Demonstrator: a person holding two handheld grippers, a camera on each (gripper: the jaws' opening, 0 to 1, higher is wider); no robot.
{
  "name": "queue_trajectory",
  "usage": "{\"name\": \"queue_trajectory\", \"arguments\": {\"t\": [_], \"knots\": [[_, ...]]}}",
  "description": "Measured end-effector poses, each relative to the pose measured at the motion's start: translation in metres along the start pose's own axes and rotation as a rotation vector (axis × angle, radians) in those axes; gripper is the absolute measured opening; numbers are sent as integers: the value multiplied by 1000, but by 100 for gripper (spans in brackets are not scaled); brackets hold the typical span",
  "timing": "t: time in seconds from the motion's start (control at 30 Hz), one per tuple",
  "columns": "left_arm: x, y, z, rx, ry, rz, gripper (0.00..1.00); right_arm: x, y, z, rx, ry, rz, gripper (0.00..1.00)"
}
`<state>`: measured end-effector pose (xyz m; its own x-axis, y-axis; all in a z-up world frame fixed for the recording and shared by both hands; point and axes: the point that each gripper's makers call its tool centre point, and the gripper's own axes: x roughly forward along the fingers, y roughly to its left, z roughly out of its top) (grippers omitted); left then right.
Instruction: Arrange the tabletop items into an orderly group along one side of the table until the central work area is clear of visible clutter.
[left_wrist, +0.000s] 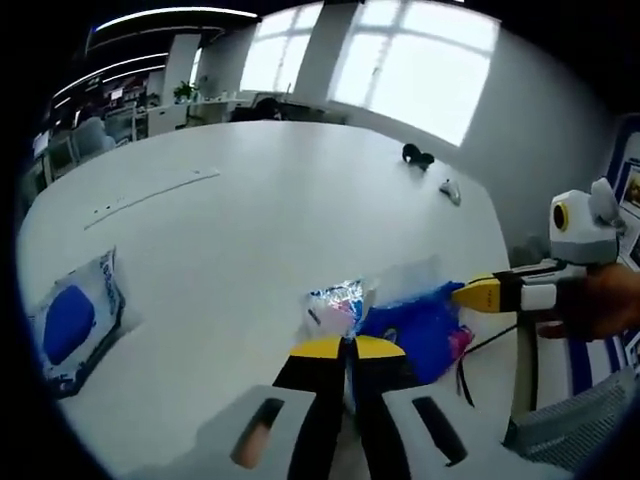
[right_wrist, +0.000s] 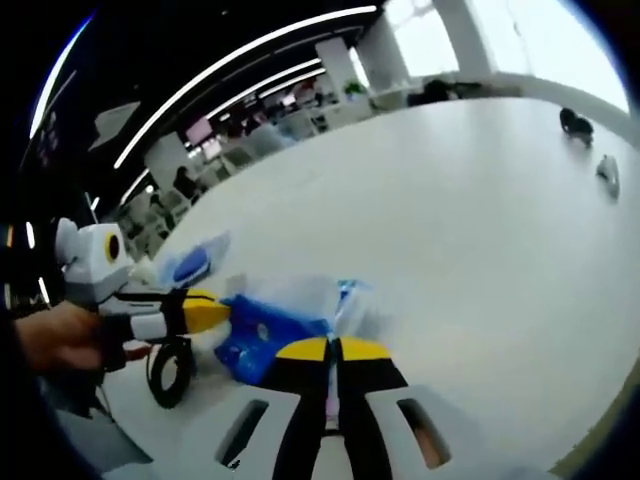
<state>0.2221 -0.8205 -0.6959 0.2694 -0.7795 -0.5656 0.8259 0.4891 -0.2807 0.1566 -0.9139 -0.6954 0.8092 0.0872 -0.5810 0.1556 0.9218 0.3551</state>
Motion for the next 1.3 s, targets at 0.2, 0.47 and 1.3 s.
{"name": "queue_trajectory", "arguments": {"t": [0.2, 0.47, 1.3], "knots": [[-6, 30, 20, -23, -29, 38, 1, 22, 22, 28, -36, -17, 58, 0], [-16, 68, 38, -78, -69, 104, 1, 51, 45, 53, -75, -14, 104, 0], [-15, 152, 63, -246, -113, 241, 0, 144, 80, 109, -173, 42, 166, 0]]}}
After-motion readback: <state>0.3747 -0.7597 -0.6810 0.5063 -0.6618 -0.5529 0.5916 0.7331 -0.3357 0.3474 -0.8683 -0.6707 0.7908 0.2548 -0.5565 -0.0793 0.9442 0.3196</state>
